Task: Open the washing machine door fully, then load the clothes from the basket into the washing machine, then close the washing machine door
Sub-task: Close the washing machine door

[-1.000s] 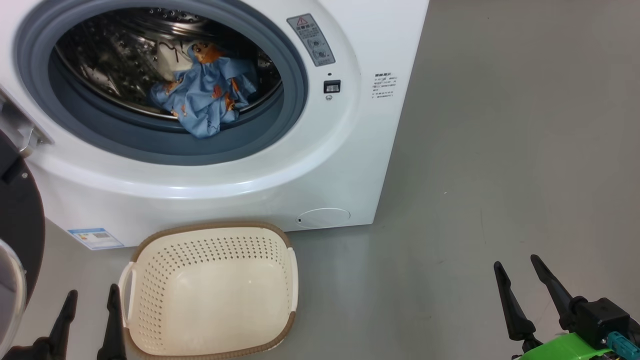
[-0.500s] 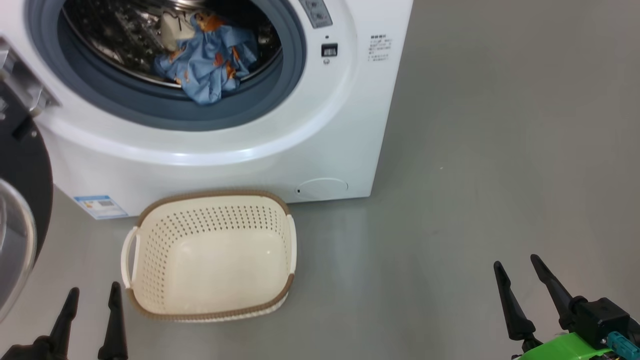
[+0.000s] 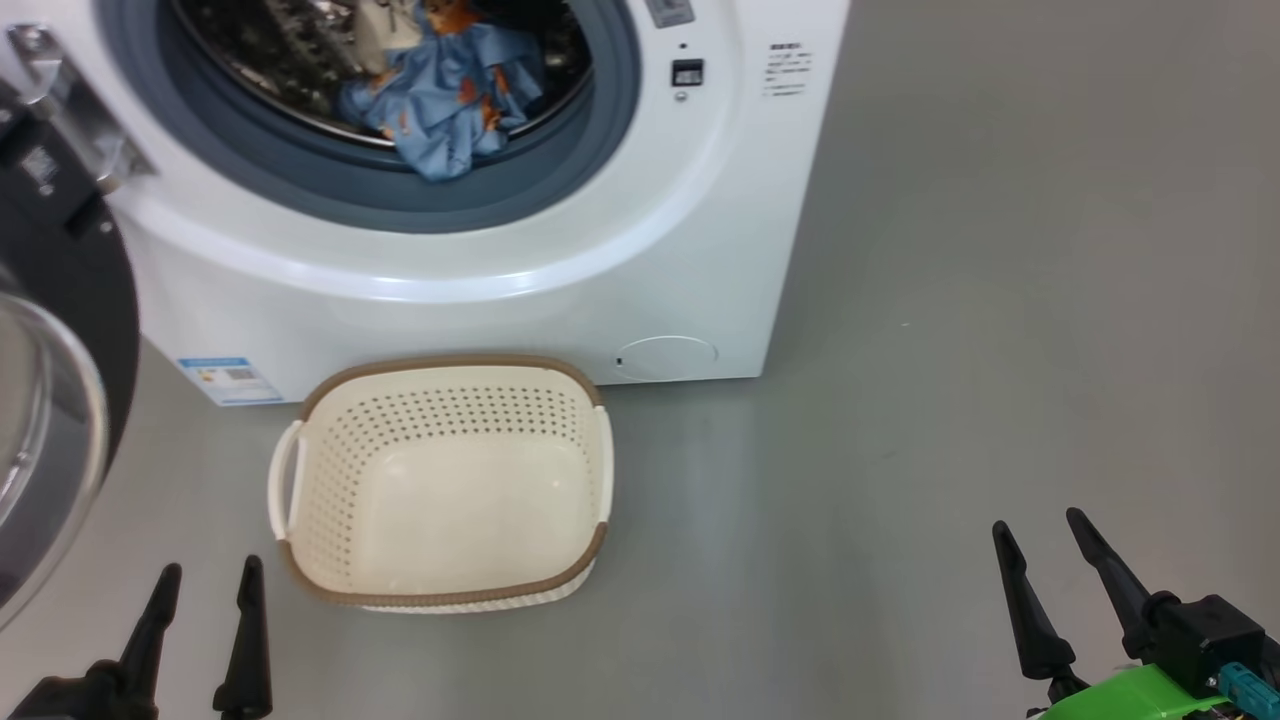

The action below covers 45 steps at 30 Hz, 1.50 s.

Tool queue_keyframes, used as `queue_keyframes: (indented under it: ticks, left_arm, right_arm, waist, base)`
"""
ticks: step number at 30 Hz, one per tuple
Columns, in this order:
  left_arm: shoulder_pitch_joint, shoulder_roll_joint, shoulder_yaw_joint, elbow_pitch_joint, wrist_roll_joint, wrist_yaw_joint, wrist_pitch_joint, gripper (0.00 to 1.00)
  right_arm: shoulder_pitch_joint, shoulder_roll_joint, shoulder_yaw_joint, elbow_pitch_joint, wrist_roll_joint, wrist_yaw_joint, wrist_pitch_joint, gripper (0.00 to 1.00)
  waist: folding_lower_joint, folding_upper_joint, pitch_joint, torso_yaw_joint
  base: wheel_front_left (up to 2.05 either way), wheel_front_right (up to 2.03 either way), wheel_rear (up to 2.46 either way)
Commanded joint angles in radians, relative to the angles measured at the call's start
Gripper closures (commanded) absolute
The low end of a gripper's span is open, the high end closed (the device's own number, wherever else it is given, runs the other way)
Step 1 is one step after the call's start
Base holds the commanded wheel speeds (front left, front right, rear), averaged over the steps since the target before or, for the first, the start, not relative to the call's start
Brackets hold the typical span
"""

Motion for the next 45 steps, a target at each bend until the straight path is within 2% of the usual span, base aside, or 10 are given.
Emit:
queue_keyframes:
  ticks: [1,7,23,31,45]
  left_arm:
    - [-0.034,0.011,0.04,-0.018,-0.012,-0.002,-0.006,0.0]
    - [-0.025,-0.003,0.056,-0.018,-0.02,-0.002,-0.006,0.0]
    - [0.024,-0.057,0.095,-0.006,-0.017,-0.002,-0.006,0.0]
    - [0.041,-0.07,0.106,-0.002,-0.011,-0.002,-0.006,0.0]
    - [0.068,-0.08,0.175,-0.05,-0.051,-0.002,-0.006,0.0]
  right_arm:
    - [-0.003,-0.015,0.024,-0.024,0.001,0.003,-0.005,0.0]
    - [-0.01,-0.024,0.046,-0.02,0.0,0.003,-0.005,0.0]
    - [-0.055,-0.063,0.169,0.022,0.017,0.003,-0.005,0.0]
    - [-0.07,-0.07,0.211,0.036,0.029,0.003,-0.005,0.0]
    - [-0.157,-0.088,0.304,0.075,0.053,0.003,-0.005,0.0]
  waist:
    - [0.0001,0.0,-0.001,0.031]
    - [0.0001,0.0,-0.011,0.101]
    - [0.0001,0.0,-0.057,0.394]
    - [0.0001,0.0,-0.068,0.511]
    - [0.0001,0.0,-0.035,0.533]
  base:
    - [0.0,0.0,0.0]
    - [0.0,0.0,0.0]
    - [0.0,0.0,0.0]
    - [0.0,0.0,0.0]
    - [0.0,0.0,0.0]
